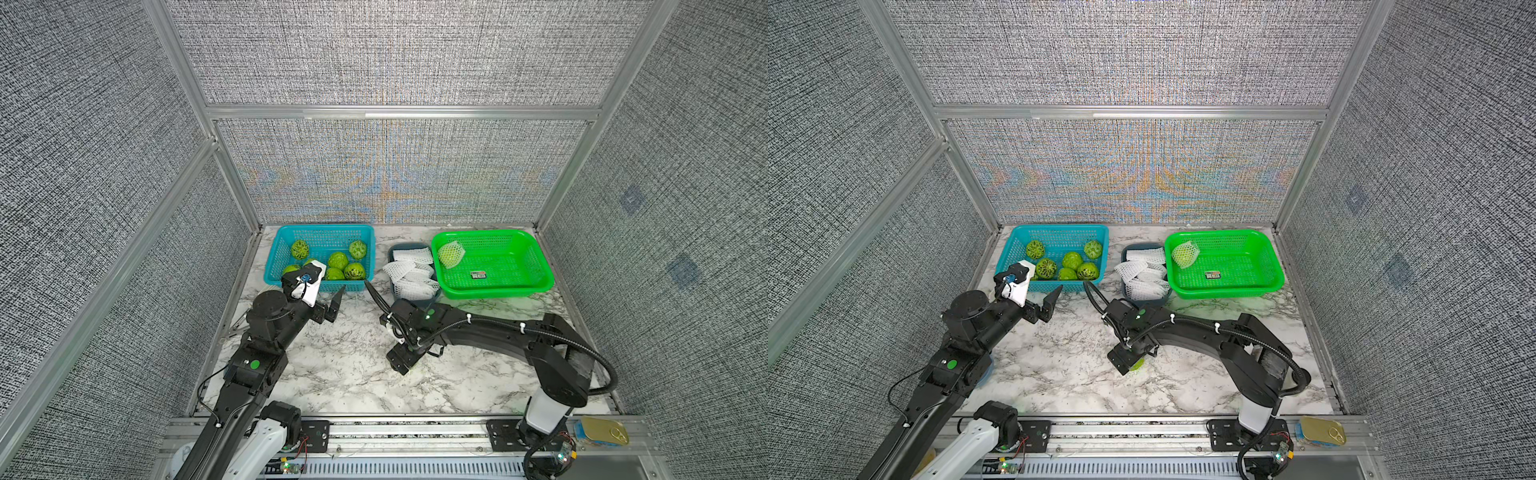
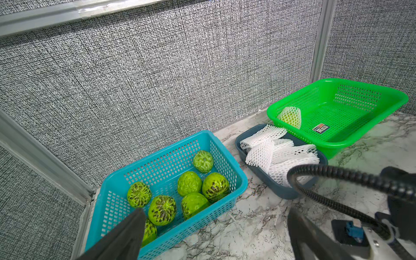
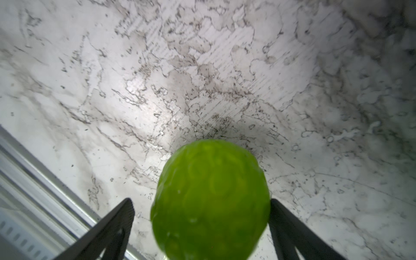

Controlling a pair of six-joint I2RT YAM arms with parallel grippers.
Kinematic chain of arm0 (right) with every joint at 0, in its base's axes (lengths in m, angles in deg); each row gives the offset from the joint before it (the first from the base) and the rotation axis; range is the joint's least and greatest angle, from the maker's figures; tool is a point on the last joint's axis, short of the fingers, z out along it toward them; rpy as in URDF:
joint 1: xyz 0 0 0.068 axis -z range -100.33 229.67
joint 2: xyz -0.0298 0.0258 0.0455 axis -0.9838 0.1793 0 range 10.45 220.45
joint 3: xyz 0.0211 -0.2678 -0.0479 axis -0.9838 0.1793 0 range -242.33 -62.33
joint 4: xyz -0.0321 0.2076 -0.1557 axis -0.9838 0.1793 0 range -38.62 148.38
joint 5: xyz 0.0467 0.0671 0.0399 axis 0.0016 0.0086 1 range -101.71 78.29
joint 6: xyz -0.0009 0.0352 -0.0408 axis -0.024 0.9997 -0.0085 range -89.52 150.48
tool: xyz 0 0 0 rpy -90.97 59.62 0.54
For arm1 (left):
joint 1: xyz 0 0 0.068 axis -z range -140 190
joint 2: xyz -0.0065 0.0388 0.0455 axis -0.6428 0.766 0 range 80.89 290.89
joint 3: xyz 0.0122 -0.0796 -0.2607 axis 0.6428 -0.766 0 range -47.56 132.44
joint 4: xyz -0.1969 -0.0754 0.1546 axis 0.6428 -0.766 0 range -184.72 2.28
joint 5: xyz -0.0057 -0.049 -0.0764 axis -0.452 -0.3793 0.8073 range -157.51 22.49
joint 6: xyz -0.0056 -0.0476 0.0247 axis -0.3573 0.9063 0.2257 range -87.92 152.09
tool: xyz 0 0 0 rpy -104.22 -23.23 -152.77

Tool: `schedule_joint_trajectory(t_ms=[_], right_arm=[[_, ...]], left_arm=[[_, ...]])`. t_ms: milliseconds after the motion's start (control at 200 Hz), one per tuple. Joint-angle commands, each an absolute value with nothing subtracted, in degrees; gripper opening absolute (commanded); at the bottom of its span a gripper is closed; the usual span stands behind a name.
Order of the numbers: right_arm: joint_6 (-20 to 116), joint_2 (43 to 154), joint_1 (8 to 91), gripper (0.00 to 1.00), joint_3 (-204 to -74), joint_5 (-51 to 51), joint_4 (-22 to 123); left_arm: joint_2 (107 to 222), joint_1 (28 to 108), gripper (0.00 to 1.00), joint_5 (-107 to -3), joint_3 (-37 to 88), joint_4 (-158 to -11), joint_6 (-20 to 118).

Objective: Sleeve custard apples in foam nets
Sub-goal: Place the custard apple at the center of the board, then pick up the foam net from the storage box.

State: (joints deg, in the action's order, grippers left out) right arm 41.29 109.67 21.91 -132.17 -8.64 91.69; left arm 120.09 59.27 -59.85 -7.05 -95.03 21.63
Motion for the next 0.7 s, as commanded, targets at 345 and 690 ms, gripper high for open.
schedule_joint_trajectory(t_ms=[345, 690], right_arm=[[37.20, 98.20, 25.55, 0.96, -135.45, -12.11, 95.50], [45.44, 78.36, 38.00, 0.93, -128.01, -17.34, 78.24]], left_arm=[[124.97, 59.17, 0.99, -60.38, -2.31, -94.66, 28.63], [137.97, 59.21, 0.91, -57.43, 6.97, -100.29, 40.17]])
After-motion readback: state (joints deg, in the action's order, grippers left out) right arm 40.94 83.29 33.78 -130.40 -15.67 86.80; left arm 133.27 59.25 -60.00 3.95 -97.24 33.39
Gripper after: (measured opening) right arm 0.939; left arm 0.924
